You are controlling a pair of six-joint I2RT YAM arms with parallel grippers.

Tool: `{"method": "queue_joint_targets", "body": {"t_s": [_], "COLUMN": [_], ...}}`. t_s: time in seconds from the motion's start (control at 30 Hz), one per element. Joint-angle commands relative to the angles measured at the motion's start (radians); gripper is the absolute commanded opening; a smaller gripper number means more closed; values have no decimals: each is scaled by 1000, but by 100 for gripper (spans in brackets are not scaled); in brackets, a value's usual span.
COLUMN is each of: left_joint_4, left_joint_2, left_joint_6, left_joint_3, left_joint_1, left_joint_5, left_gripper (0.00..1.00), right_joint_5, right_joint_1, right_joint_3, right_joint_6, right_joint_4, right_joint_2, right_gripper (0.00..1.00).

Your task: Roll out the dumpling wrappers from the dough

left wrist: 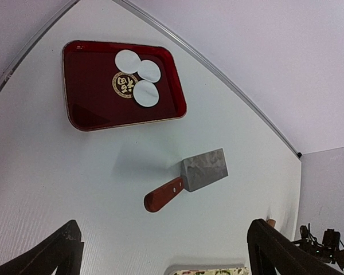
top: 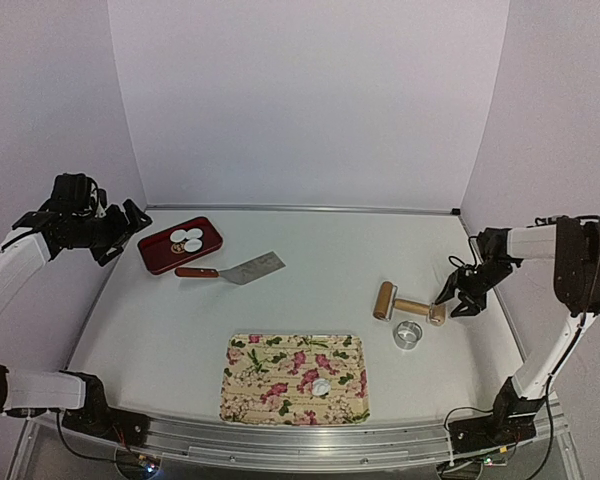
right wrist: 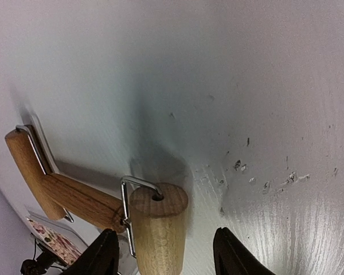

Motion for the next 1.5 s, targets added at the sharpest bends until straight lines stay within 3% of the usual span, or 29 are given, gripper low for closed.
{"method": "queue_joint_targets", "body": {"t_s": [0.0, 0.5, 0.6, 0.83, 1.13, 1.3, 1.47], "left_joint_4": [-8, 4, 6, 27, 140, 185, 369], "left_joint_2": [9, 62, 64, 84, 91, 116, 98], "left_joint_6": [-7, -34, -39, -55, -120, -132, -103], "left_joint_3": [6, 16, 21, 58, 96, 142, 91], "left_joint_1": [-2, -11, -21, -72, -159, -224, -318], "left_joint_5": [50, 72, 86, 141, 253, 327, 376], "left_gripper": [99, 99, 99, 99, 99, 99, 98], "right_joint_5": [-29, 19, -7, -136, -357, -408, -395], "right_joint_1": [4, 57, 59, 59, 89, 195, 291], "right_joint_3": [-36, -14, -8, -6, -7, 54, 143], "right_joint_6": [-13, -1, 1, 66, 269, 395, 493], "right_joint_4": [-29, -27, -5, 25, 95, 146, 153], "right_joint_2": [-13, 88, 113, 19, -171, -217, -234], "right_gripper": [54, 47, 37, 0, 0, 0, 0]}}
